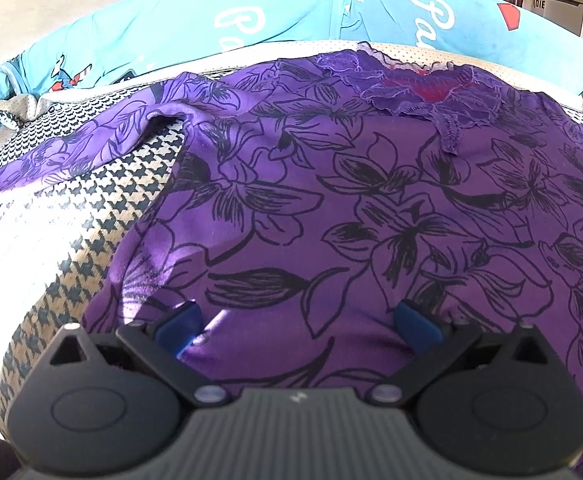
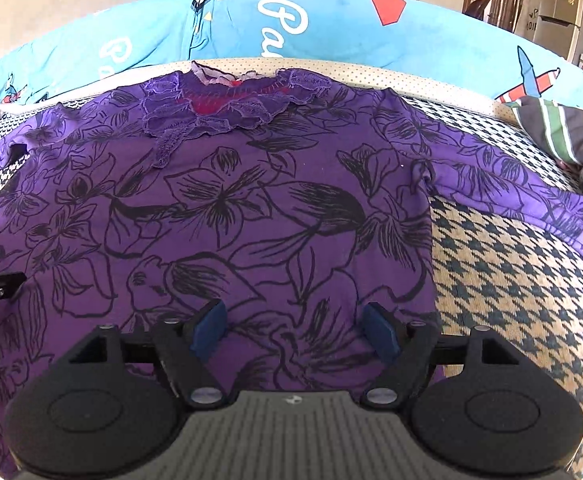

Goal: Fold clothes

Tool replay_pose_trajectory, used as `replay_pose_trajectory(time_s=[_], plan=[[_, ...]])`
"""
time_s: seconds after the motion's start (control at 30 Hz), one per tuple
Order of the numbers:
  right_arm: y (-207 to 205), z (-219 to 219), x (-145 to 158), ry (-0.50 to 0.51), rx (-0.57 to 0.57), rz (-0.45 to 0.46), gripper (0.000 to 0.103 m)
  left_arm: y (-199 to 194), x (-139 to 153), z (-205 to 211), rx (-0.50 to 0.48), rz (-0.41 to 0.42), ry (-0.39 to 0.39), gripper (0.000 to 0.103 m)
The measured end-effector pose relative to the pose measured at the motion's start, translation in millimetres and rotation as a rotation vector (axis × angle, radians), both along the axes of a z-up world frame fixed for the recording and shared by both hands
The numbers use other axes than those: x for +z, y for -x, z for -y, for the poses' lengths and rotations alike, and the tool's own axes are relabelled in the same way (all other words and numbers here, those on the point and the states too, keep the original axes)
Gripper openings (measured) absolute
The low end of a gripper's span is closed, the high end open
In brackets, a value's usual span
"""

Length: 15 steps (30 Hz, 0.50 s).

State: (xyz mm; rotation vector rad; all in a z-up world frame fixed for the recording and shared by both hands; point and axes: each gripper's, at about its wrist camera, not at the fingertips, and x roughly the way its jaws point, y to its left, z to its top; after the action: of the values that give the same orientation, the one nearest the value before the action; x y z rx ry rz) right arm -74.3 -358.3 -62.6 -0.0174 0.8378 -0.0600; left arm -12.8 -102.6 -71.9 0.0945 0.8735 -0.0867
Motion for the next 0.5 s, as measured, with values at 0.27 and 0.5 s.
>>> replay_pose_trajectory(time_s=[0.27,0.5], plan=[[52,-4,1,-0.003,-0.023,-0.002,0.081,7,1,-2,0.003,0.004,0.001,0.103],[85,-12,-3,-0.020,-0.058,-0.051,0.088,12,3,-4,0.010,-0.003,0.010,0.103]])
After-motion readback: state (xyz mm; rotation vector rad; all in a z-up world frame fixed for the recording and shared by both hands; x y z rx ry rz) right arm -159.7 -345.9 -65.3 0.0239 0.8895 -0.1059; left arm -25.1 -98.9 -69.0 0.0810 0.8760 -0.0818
